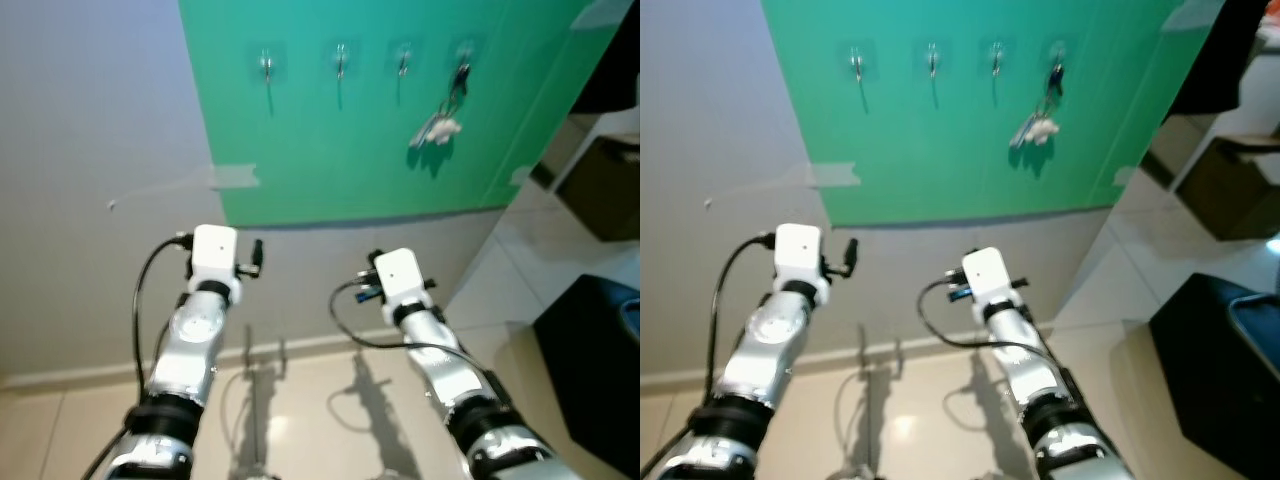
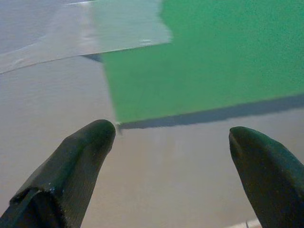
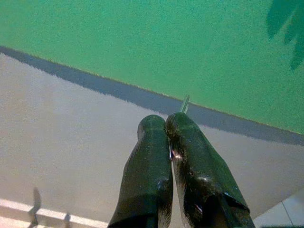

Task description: Hang keys on a hook

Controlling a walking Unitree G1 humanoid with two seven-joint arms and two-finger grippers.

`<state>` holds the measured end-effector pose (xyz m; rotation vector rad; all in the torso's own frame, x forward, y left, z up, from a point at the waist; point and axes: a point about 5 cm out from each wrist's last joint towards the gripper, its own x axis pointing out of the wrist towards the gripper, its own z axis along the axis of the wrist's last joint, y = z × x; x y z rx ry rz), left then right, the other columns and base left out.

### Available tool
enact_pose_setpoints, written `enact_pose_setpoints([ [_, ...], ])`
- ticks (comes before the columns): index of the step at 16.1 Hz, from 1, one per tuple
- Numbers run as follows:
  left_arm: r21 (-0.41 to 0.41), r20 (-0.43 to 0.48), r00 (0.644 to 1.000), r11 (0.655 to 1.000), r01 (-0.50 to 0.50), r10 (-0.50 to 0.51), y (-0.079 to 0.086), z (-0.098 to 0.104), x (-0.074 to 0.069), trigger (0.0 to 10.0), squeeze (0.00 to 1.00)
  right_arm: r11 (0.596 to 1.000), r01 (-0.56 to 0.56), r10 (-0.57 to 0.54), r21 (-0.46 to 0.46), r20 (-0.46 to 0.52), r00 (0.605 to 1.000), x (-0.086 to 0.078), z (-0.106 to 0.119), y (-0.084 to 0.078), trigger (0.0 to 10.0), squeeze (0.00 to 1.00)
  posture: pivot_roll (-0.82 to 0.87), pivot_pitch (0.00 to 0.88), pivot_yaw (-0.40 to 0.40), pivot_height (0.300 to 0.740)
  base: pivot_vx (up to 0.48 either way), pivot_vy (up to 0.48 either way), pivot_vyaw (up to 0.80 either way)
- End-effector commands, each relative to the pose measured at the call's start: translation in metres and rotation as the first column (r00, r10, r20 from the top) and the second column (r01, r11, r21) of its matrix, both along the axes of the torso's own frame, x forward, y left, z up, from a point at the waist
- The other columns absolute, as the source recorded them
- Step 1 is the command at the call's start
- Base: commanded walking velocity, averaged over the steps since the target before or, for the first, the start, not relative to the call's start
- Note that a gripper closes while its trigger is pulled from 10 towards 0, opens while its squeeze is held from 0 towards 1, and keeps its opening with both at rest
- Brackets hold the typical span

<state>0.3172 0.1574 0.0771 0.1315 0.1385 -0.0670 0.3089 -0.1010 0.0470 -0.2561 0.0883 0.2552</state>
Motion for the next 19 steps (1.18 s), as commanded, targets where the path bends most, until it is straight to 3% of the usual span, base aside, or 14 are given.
enact_pose_setpoints([
  [1, 0.018, 0.036, 0.999, 1.000, 0.017, -0.018, -0.003, 0.007, 0.001, 10.0, 0.00, 1.000, 0.009, -0.009, 0.011, 0.004, 1.000, 0.000, 0.001, -0.001, 0.0, 0.00, 0.02, 0.000, -0.018, 0.727, 0.480, 0.000, 0.00],
  [8, 0.021, 0.063, 0.996, 0.998, 0.067, -0.068, -0.013, 0.011, -0.001, 10.0, 0.00, 1.000, -0.007, 0.007, 0.000, 0.074, 0.997, 0.001, 0.010, 0.000, 0.0, 0.00, 0.01, 0.000, -0.016, 0.727, 0.470, 0.000, 0.00],
  [13, 0.042, 0.053, 0.996, 0.997, 0.066, -0.069, -0.015, 0.009, -0.002, 10.0, 0.00, 1.000, -0.026, 0.027, -0.015, 0.048, 0.998, 0.000, 0.006, 0.004, 0.0, 0.00, 0.02, 0.000, -0.022, 0.727, 0.312, -0.357, 0.00],
  [19, 0.045, 0.057, 0.995, 0.996, 0.084, -0.086, -0.017, 0.009, -0.003, 10.0, 0.00, 0.998, -0.052, 0.053, -0.039, 0.041, 0.998, 0.000, 0.005, 0.008, 0.0, 0.00, 0.03, 0.000, -0.032, 0.727, 0.000, -0.371, 0.80],
])
